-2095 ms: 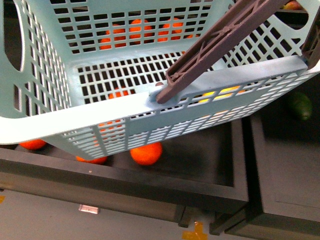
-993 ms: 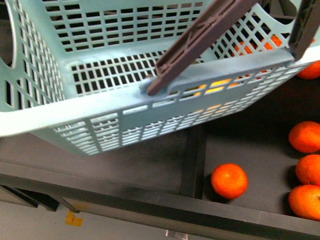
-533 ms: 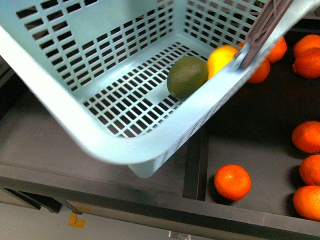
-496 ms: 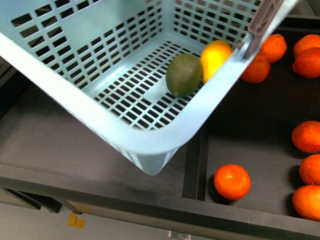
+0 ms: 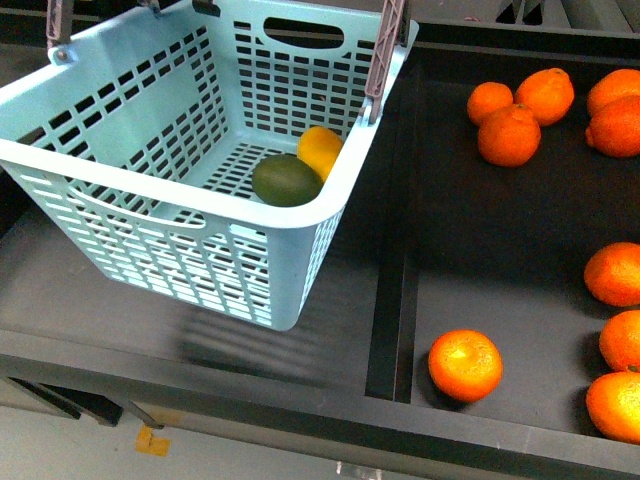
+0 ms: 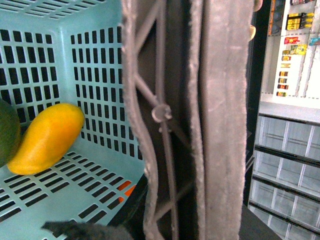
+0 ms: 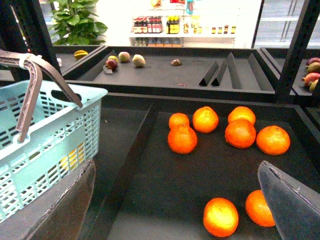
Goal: Pick mango and avocado into basket
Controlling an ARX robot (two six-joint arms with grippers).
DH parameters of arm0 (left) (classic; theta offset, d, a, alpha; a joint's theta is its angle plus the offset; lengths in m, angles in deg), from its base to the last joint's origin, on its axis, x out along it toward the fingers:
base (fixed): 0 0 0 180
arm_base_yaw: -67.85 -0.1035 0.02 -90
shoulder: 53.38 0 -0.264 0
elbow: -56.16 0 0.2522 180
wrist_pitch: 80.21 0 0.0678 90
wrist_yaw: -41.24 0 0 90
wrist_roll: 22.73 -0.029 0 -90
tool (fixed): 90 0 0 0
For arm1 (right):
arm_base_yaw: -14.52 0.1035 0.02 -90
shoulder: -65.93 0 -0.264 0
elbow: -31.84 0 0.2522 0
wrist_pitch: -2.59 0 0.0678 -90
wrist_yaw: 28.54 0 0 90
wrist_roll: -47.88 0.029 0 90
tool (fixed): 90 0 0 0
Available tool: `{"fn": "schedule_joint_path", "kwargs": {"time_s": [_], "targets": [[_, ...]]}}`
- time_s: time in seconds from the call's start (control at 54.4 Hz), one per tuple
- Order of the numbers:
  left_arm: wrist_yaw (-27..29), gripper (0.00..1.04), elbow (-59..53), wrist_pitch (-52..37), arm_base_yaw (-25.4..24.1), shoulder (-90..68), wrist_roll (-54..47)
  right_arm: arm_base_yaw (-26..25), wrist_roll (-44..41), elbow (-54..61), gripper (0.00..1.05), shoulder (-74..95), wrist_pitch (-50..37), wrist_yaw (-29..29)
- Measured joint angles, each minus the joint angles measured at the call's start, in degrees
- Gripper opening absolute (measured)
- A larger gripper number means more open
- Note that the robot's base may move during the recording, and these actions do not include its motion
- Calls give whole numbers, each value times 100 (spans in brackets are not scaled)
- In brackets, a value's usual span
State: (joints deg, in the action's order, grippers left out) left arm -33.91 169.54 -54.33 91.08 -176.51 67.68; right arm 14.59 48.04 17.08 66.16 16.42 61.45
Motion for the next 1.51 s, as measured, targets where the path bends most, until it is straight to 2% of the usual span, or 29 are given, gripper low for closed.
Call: {"fn": "schedule_joint_path", "kwargs": {"time_s": [0.349, 0.643, 0.79, 1.103, 1.25, 1.36, 1.379, 1.452, 1.47, 1.507], "targets": [[-321, 16, 68, -396, -280, -634, 68, 0, 0, 0, 96, 0, 0, 0], [-483, 16, -1019, -1106, -210, -323, -50, 0, 0, 0, 96, 0, 0, 0], [-481, 41, -1394, -1244, -195, -225, 232, 0, 0, 0, 96, 0, 0, 0], [297, 96, -2269, -1412, -260, 778, 953, 0, 0, 0, 96, 0, 0, 0], [660, 96, -2837, -710, -389, 1502, 1152, 0, 0, 0, 96, 0, 0, 0], [680, 96, -3018, -186, -470, 1849, 1169, 0, 0, 0, 96, 0, 0, 0], [636, 95, -3064, -321, -476, 1862, 951, 0, 0, 0, 96, 0, 0, 0], [166, 81, -4092, -2684, -579, 2055, -966, 0, 0, 0, 96, 0, 0, 0], [142, 80, -4247, -2990, -595, 2085, -1290, 0, -2, 0, 96, 0, 0, 2], [24, 72, -4872, -4166, -660, 2199, -2734, 0, 0, 0, 96, 0, 0, 4]]}}
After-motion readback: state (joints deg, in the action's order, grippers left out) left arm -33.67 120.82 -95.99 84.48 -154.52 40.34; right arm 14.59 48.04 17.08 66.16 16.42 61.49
